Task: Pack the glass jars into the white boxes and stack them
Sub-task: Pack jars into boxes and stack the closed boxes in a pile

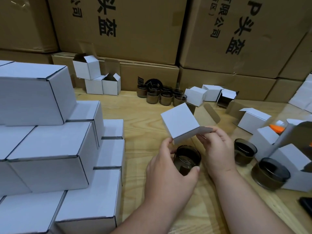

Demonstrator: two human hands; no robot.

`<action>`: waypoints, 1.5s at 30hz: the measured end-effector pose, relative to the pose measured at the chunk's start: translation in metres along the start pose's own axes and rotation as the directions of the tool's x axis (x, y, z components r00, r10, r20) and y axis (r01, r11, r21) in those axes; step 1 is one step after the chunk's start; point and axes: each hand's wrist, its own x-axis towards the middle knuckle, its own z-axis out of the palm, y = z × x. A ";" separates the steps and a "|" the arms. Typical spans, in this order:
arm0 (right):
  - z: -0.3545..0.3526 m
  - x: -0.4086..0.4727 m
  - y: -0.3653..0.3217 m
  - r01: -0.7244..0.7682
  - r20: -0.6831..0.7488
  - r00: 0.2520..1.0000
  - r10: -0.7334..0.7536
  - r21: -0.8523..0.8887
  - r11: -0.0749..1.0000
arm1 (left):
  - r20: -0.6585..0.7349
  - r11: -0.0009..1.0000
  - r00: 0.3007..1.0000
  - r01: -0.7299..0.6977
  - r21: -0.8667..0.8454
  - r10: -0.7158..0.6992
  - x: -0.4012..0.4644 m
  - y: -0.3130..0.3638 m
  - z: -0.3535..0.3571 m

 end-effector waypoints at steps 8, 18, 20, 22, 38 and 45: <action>0.007 -0.006 -0.001 0.062 0.066 0.996 -0.059 -0.045 0.997 | -0.032 0.992 0.999 0.025 -0.127 -0.030 -0.001 0.000 0.000; 0.008 -0.003 -0.002 0.016 0.042 0.999 -0.017 0.013 1.000 | -0.172 0.984 0.985 -0.035 -0.176 0.005 0.000 0.002 -0.002; 0.010 -0.004 -0.003 0.027 0.082 0.996 -0.028 0.013 1.000 | -0.174 0.983 0.985 -0.046 -0.180 0.014 -0.001 0.002 -0.003; 0.012 -0.005 -0.005 0.039 0.129 0.991 -0.039 -0.001 0.999 | -0.172 0.981 0.984 -0.070 -0.181 0.038 -0.001 0.003 -0.005; 0.018 -0.010 -0.012 0.050 0.154 0.985 -0.080 0.185 0.981 | -0.141 0.983 0.990 -0.016 -0.184 -0.010 0.001 0.003 -0.004; 0.022 -0.011 -0.012 0.098 0.176 0.975 -0.139 0.223 0.970 | -0.187 0.980 0.982 -0.015 -0.200 -0.023 0.003 0.005 -0.005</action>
